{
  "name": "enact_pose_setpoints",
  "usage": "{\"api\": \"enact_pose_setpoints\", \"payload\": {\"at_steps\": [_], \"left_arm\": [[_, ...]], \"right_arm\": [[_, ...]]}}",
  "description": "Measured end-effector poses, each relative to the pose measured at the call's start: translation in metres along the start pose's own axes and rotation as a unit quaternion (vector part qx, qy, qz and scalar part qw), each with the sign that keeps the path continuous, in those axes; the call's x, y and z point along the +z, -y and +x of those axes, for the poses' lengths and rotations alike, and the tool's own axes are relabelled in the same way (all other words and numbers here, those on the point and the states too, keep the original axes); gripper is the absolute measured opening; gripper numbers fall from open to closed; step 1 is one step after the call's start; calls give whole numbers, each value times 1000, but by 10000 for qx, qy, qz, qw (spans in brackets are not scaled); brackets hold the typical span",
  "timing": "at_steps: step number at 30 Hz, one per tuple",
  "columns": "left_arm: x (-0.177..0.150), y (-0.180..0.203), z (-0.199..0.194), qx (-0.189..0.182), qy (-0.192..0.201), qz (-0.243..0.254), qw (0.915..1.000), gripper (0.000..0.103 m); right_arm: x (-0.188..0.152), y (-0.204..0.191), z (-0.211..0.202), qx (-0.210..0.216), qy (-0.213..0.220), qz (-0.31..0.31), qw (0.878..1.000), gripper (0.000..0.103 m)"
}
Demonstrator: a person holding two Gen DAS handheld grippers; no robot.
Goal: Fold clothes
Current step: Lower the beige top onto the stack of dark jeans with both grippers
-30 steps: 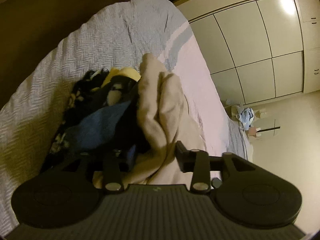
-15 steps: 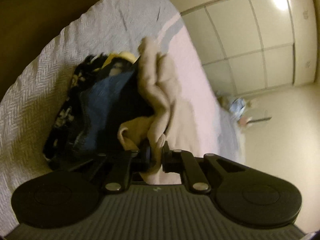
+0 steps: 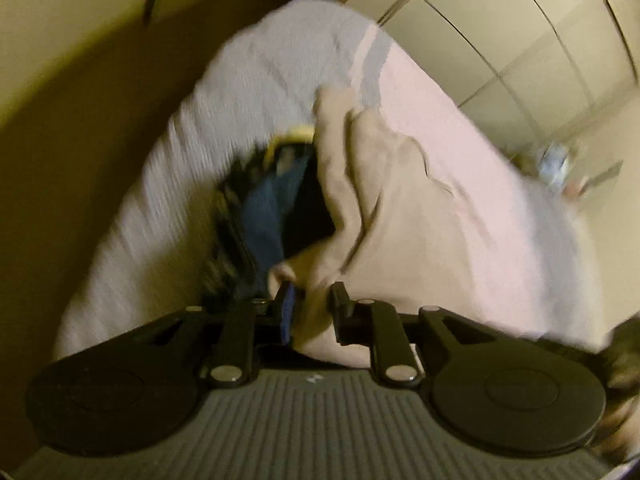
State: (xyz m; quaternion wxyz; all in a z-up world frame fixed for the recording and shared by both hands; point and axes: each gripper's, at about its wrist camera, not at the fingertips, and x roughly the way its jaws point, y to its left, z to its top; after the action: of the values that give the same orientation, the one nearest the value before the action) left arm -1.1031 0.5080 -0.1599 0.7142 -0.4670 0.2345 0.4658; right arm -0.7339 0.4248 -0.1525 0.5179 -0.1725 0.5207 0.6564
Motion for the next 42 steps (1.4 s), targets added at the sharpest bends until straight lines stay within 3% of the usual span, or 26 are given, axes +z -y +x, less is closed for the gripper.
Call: {"api": "enact_pose_setpoints", "payload": {"at_steps": [3,5,7,10,13,18,25,29,32,34,38,42], "left_arm": [[15,36,-17,605,436,1009,9921,10],[23,57,-18,442,638,1403,9871,9],[28,72,-7,149,571,1607,9852,7],[23,83,21,129,327,1979,9796,6],[9,71,59,431,-106,1987,9791,4],[-10,44,70,345,-48,1587,9867,6],[-15,51,31,329,140,1671,9853,5],[-26,56,21,352,113,1755,9838,5],[-39,52,35,569,-40,1792,9822,5],[-41,45,44,593,-92,1635,9847,5],[-40,47,40,654,-71,1755,9823,5],[-26,53,24,649,-116,1694,9833,4]], "right_arm": [[5,-17,-9,-280,442,-523,9973,38],[9,-29,-8,-422,669,-899,9928,38],[13,-41,-6,-563,894,-1273,9862,38],[3,-61,3,-563,880,-1800,9781,38],[-15,-68,30,-634,594,-2190,9718,38],[-49,-67,79,-1072,404,-2980,9477,38],[-44,-60,44,-987,673,-2812,9522,38],[-46,-61,23,-696,831,-2679,9573,38],[-55,-62,29,-495,480,-2641,9620,38],[-56,-57,50,-579,109,-2598,9639,38],[-58,-67,55,-809,-6,-3035,9494,38],[-42,-67,44,-927,61,-2814,9551,38]]}}
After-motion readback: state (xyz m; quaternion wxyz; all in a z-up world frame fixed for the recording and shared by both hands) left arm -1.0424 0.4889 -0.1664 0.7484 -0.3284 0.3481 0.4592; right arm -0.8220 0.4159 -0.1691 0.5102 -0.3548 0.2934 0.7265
